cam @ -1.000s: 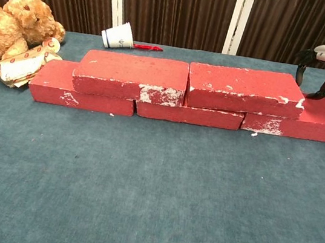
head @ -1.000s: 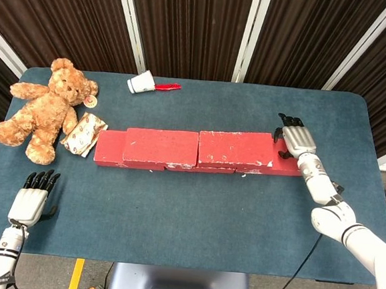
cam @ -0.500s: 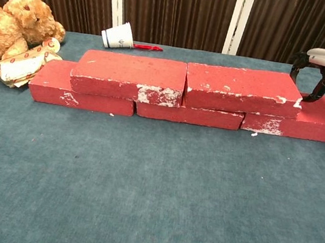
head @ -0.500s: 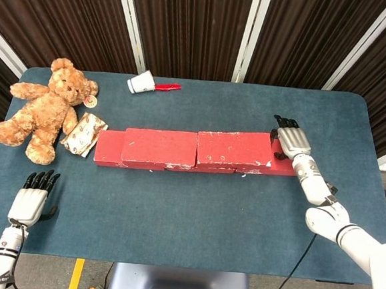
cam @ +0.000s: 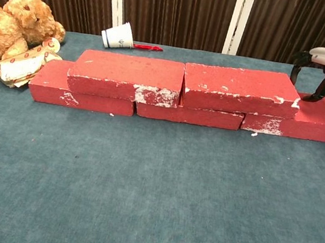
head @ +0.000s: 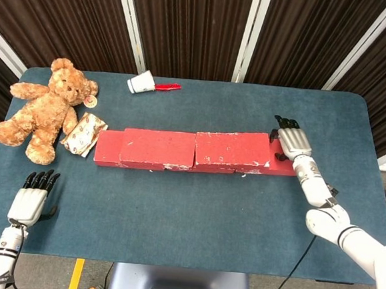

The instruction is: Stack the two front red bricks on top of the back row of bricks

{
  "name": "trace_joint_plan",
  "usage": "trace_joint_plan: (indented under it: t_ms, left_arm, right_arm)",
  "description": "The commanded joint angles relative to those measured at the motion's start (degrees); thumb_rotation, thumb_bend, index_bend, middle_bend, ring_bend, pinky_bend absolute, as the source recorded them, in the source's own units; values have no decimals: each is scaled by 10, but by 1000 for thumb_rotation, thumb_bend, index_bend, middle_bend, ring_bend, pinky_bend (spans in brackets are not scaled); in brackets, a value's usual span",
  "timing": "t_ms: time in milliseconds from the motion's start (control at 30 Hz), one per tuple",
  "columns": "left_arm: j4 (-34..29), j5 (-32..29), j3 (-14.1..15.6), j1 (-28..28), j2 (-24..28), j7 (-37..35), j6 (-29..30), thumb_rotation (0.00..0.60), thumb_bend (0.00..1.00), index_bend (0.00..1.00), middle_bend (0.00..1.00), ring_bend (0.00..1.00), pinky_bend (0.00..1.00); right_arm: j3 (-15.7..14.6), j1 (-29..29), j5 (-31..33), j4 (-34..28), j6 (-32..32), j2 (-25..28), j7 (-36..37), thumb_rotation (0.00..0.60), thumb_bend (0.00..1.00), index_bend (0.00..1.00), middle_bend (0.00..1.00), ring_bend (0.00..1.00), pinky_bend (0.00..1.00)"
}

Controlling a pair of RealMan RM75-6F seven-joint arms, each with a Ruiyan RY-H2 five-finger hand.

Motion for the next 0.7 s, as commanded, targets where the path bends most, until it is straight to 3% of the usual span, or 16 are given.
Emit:
trace_joint_plan:
  t_ms: [33, 133, 200, 300, 467, 567, 700]
  left_arm:
    - [-3, 3, 0, 1, 2, -2, 5, 600, 351, 0, 0, 0, 2]
    - [-7, 12, -2, 5, 5, -4, 25, 600, 352, 0, 0, 0, 2]
    - [-10, 23, -6, 9, 5, -4, 50, 600, 359, 0, 0, 0, 1]
    - [-11, 43, -10, 18, 2, -7, 95, 600, 371, 0, 0, 0, 1]
    - [-28, 62, -12, 33, 8, -9, 141, 600, 372, 0, 0, 0, 0]
    - [-46, 61, -11, 38, 18, -7, 145, 600, 372, 0, 0, 0, 1]
    - [-74, 51, -8, 38, 39, -8, 126, 600, 370, 0, 0, 0, 4]
  right_arm:
    - [4, -27, 4, -55, 45, 32, -6, 600, 372, 317, 34, 0, 70]
    - [-2, -82, -31, -150, 149, 81, 1, 600, 372, 53, 2, 0, 62]
    - [-19, -134, -68, -222, 235, 119, 0, 600, 372, 4, 0, 0, 37]
    - [-58, -217, -119, -302, 365, 160, -31, 600, 372, 0, 0, 0, 5]
    - [-119, -344, -156, -353, 529, 173, -102, 600, 372, 0, 0, 0, 0]
    - [-133, -390, -157, -343, 573, 162, -97, 600, 372, 0, 0, 0, 0]
    - [-139, -410, -166, -343, 577, 172, -87, 600, 372, 0, 0, 0, 0]
